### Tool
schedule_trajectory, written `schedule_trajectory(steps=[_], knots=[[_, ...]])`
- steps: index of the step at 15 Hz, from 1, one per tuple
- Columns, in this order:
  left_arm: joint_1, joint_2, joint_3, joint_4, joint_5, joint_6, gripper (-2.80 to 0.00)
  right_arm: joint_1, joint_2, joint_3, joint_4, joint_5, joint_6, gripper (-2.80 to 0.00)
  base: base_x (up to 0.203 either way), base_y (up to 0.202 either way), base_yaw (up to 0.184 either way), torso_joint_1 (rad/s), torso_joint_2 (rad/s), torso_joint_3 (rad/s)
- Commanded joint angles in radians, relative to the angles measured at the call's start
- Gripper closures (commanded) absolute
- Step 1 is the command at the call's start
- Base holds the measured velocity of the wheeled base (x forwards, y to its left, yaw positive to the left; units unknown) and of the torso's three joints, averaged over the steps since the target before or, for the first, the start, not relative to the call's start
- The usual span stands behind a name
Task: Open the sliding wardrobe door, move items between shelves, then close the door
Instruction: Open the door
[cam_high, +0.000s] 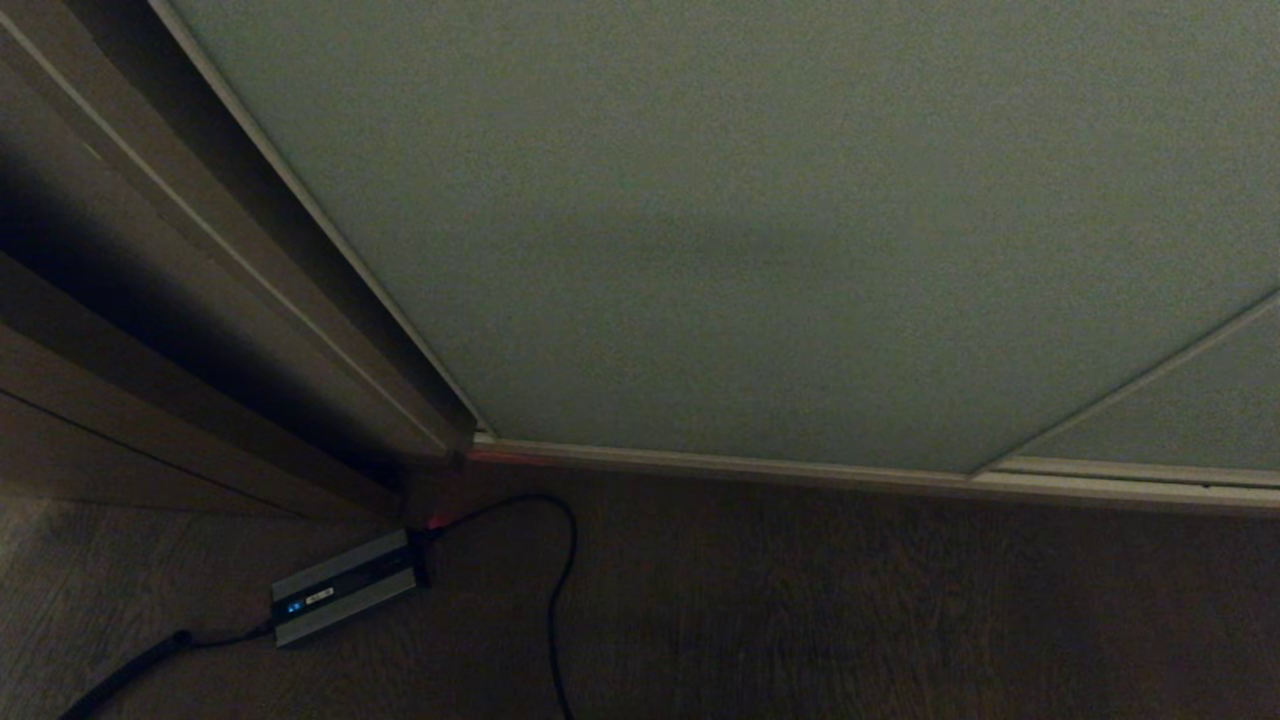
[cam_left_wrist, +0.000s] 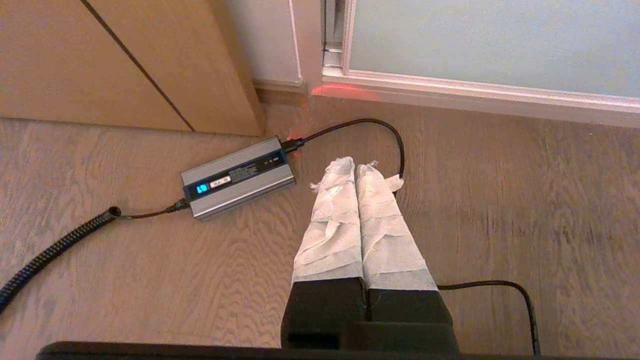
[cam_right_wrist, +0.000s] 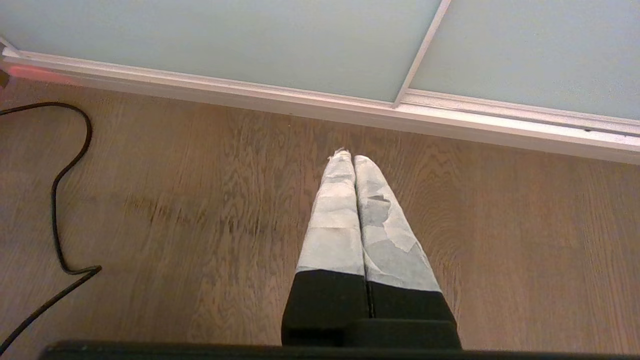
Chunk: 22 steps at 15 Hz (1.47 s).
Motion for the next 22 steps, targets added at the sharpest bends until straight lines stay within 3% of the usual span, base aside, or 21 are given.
schedule_trajectory(steps=[1, 17, 19, 21, 22], knots=[[0.0, 0.0, 0.0, 0.0, -0.001, -0.002, 0.0, 0.0, 0.001, 0.004, 0.0, 0.0, -0.001, 0.0, 0.0, 0.0, 0.0, 0.0, 0.0, 0.0], [0.0, 0.0, 0.0, 0.0, -0.001, 0.003, 0.0, 0.0, 0.0, 0.004, 0.0, 0.0, -0.001, 0.0, 0.0, 0.0, 0.0, 0.0, 0.0, 0.0], [0.0, 0.0, 0.0, 0.014, 0.002, 0.027, 0.0, 0.0, 0.0, 0.004, 0.0, 0.0, -0.001, 0.0, 0.0, 0.0, 0.0, 0.0, 0.0, 0.0], [0.001, 0.001, -0.009, -0.033, -0.002, 0.131, 0.0, 0.0, 0.001, 0.003, 0.0, 0.0, -0.001, 0.0, 0.0, 0.0, 0.0, 0.0, 0.0, 0.0], [0.001, 0.006, -0.048, -0.062, -0.003, 0.142, 0.0, 0.0, 0.001, 0.003, 0.0, 0.0, -0.001, 0.0, 0.0, 0.0, 0.0, 0.0, 0.0, 0.0]])
